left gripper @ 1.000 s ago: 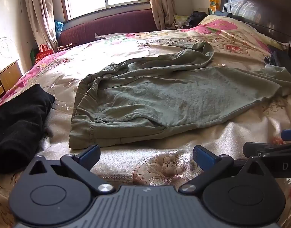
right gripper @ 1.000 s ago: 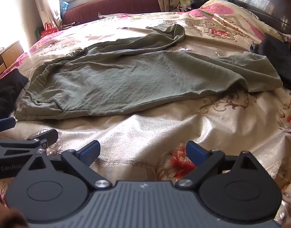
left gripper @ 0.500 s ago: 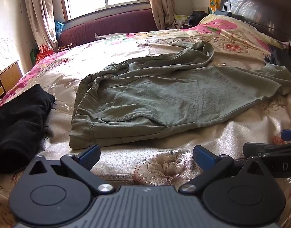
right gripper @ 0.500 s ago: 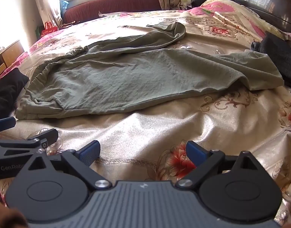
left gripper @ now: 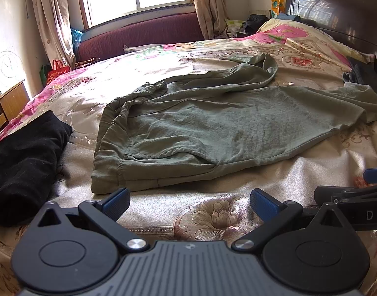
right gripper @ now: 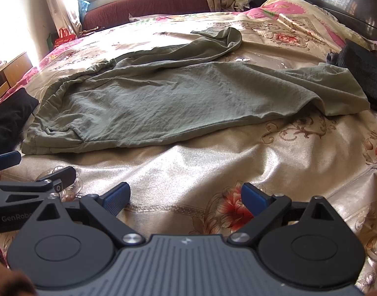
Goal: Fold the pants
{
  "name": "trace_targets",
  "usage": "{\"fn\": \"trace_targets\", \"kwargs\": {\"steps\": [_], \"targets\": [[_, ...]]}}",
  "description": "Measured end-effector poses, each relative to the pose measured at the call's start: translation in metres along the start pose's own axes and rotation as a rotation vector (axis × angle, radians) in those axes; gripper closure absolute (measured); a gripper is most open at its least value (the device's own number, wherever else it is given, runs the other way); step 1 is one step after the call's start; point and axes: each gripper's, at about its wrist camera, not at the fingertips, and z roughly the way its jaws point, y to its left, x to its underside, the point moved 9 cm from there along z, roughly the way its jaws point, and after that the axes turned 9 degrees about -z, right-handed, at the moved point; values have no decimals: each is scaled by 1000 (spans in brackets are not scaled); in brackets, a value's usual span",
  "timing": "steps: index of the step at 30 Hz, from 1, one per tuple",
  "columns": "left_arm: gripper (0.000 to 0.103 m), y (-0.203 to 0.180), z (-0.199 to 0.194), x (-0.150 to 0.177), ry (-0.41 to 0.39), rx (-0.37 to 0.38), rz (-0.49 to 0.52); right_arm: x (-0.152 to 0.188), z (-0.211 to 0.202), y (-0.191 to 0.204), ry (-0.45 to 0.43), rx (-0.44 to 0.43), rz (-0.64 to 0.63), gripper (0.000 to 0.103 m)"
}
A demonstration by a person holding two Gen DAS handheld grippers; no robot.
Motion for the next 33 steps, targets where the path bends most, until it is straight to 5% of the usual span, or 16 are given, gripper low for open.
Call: {"fn": "trace_targets", "kwargs": {"steps": [33], "targets": [[0, -1, -4, -2, -14, -16, 24, 2, 1, 5, 5, -14, 2, 7]]}}
